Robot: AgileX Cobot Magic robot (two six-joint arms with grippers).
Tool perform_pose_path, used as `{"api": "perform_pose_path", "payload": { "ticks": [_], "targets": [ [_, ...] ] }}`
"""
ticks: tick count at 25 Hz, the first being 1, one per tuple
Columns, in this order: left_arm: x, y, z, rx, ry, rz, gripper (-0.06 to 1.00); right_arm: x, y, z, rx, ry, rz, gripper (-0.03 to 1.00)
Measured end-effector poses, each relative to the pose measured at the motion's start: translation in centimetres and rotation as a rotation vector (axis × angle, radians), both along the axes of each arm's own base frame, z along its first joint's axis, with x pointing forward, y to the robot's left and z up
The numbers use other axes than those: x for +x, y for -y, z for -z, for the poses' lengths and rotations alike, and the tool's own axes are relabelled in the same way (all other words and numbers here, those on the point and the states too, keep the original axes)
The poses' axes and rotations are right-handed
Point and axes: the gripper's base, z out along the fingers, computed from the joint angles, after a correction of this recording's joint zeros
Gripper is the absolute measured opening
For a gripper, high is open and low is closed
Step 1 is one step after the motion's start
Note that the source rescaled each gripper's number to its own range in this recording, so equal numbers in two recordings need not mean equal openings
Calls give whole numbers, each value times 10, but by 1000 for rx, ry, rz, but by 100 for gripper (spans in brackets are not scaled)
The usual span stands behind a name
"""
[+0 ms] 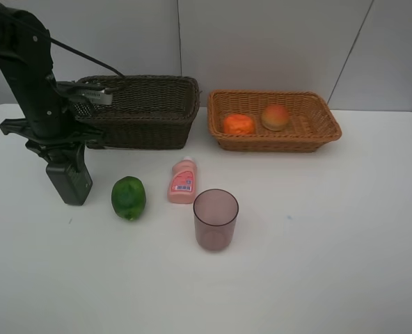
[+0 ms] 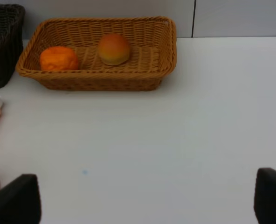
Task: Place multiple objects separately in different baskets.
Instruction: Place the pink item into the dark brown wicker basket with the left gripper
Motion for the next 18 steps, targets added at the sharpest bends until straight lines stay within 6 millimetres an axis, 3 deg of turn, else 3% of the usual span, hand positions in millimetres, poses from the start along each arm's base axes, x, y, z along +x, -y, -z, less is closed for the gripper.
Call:
{"api": "perform_pose_path", "payload": {
  "ticks": [3,8,12,18],
  "targets": [
    [7,1,-24,-2,19,-28,49,0,0,0,1,0,0,97],
    [21,4,-84,-14,95,-79,49,0,0,0,1,0,0,97],
    [31,14,-119,-29,177,-69,49,0,0,0,1,0,0,97],
    [45,26,-151,-53,362,-29,49,0,0,0,1,0,0,97]
  ]
}}
